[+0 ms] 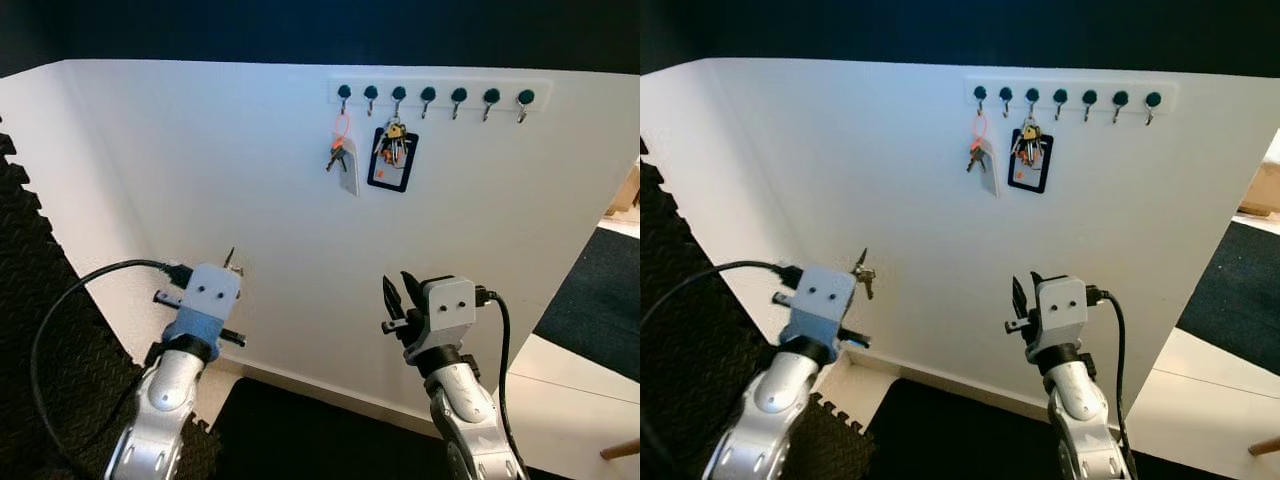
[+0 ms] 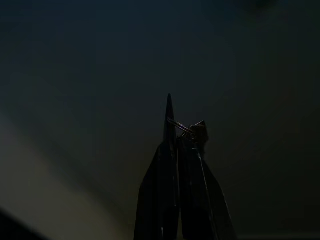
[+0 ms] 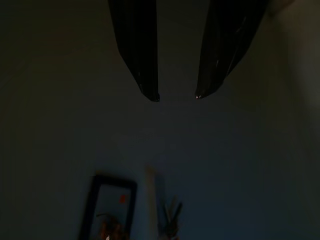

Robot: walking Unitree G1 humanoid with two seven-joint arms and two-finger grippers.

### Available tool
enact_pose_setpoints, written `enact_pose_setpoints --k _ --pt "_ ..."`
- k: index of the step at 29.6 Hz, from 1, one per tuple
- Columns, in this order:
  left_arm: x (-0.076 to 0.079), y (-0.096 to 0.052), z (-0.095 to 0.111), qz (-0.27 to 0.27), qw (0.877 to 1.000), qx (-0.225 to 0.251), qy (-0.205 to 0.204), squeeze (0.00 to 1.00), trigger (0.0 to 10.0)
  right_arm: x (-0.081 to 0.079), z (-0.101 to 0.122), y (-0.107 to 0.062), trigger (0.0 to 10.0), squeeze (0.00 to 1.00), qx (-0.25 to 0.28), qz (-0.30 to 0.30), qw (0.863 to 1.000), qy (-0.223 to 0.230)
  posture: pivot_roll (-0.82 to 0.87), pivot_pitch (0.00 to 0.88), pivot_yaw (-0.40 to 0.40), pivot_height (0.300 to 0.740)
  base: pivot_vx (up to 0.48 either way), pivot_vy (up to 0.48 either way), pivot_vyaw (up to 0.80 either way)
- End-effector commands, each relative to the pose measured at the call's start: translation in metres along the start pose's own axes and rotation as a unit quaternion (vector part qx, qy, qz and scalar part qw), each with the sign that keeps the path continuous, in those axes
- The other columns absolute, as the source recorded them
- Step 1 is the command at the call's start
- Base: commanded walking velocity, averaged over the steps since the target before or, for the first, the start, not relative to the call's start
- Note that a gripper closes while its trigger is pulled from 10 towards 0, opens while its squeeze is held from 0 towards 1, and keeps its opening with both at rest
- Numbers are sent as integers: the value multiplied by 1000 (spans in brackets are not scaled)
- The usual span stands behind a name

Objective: Hang keys on a hook

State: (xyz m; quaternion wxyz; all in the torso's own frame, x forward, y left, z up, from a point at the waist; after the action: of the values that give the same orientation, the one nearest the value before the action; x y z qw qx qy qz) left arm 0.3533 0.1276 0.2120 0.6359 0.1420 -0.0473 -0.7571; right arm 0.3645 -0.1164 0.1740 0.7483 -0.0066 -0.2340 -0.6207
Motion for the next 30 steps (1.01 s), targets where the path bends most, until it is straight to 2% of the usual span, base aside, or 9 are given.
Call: enact_pose_setpoints --k 1,3,5,7,10,11,19,24,30 --pt "10 1 -4 -12 1000 -3 2 0 10000 -10 -19 -7 10000 0 -34 13 999 5 93 158 63 740 0 0 0" --pt "16 3 -3 -15 1000 -2 -13 0 10000 -9 -28 -11 10000 0 -54 6 998 16 90 159 61 740 0 0 0" --pt "21 12 2 0 997 -3 -79 0 10000 6 -43 -21 10000 0 -85 -36 995 26 63 164 72 740 0 0 0" --pt "22 16 3 2 995 -1 -95 0 10000 18 -42 -22 10000 0 -85 -57 995 12 55 166 76 740 0 0 0" --pt "22 17 4 2 995 -1 -98 0 10000 21 -41 -22 10000 0 -84 -62 995 8 52 166 77 740 0 0 0" --pt "22 21 7 0 993 1 -116 0 10000 30 -35 -19 10000 0 -68 -69 995 -11 42 164 84 740 0 0 0" --pt "23 21 -1 -12 996 -7 -83 0 10000 36 -25 -13 10000 0 -46 -68 996 -18 35 162 86 740 0 0 0" --pt "24 20 -2 -3 996 -9 -83 0 10000 20 -25 -12 10000 0 -47 -49 998 -11 46 165 77 740 0 0 0" --pt "22 21 -5 -1 997 -13 -74 0 10000 18 -24 -10 10000 0 -45 -44 998 -9 48 166 74 740 0 -480 0"
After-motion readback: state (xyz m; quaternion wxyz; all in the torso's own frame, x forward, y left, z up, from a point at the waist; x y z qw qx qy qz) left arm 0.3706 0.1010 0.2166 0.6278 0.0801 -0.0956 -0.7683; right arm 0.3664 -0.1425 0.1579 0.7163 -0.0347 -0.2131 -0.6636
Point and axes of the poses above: a point about 5 cm out from each wrist's last joint towards the gripper, its own y axis pointing out of the wrist towards the gripper, its own z axis along the axis of the wrist's last joint, x = y × z, the point moved 6 cm from there along y, pointing out of the wrist towards the gripper, and after that the axes turned 15 degrees about -y, right-handed, at the moved point
